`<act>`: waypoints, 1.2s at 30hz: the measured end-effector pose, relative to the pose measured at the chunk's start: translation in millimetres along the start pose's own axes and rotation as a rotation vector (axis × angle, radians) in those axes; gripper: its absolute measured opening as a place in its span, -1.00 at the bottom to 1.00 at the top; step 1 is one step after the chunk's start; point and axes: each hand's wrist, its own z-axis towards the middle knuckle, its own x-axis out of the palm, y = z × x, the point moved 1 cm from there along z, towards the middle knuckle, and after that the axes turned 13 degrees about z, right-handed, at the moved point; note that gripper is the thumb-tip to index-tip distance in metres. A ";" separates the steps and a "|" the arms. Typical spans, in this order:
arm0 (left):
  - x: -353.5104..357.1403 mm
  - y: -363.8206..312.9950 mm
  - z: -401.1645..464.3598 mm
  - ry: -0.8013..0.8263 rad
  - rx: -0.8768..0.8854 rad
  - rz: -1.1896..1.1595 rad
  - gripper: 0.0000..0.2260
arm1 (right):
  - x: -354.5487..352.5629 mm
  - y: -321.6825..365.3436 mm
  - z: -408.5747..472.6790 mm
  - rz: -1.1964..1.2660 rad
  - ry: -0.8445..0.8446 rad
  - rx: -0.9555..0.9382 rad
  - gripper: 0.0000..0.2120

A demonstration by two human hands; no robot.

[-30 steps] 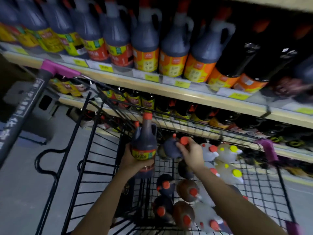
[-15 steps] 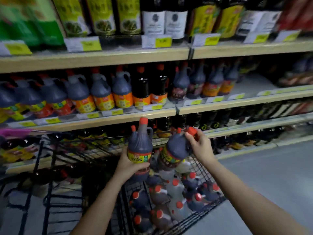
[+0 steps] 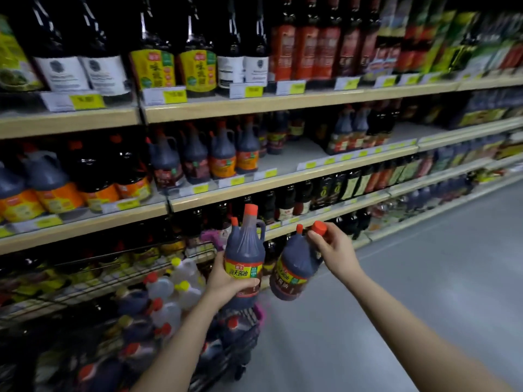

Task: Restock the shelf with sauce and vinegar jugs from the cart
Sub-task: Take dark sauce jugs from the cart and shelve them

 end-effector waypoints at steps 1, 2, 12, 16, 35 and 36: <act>18.2 -8.6 1.5 0.008 0.003 0.017 -0.14 | -19.2 -5.3 3.7 -0.012 -0.003 0.000 -0.91; 34.9 -15.7 3.9 0.018 -0.001 0.028 -0.17 | -36.4 -10.5 7.6 -0.020 -0.007 0.001 -0.91; 115.9 -52.6 70.3 0.071 -0.046 0.033 -0.11 | -113.1 -70.7 75.0 -0.066 -0.027 0.091 -0.82; 126.7 -60.2 120.3 0.071 -0.061 0.042 -0.17 | -118.0 -84.7 117.3 -0.039 -0.005 0.106 -0.87; 193.6 -140.6 259.0 -0.129 0.019 0.028 -0.18 | -169.0 -112.6 307.0 -0.048 0.198 -0.019 -0.83; 198.9 -145.2 263.2 -0.163 0.024 0.003 -0.19 | -171.7 -115.2 314.7 -0.056 0.222 -0.036 -0.83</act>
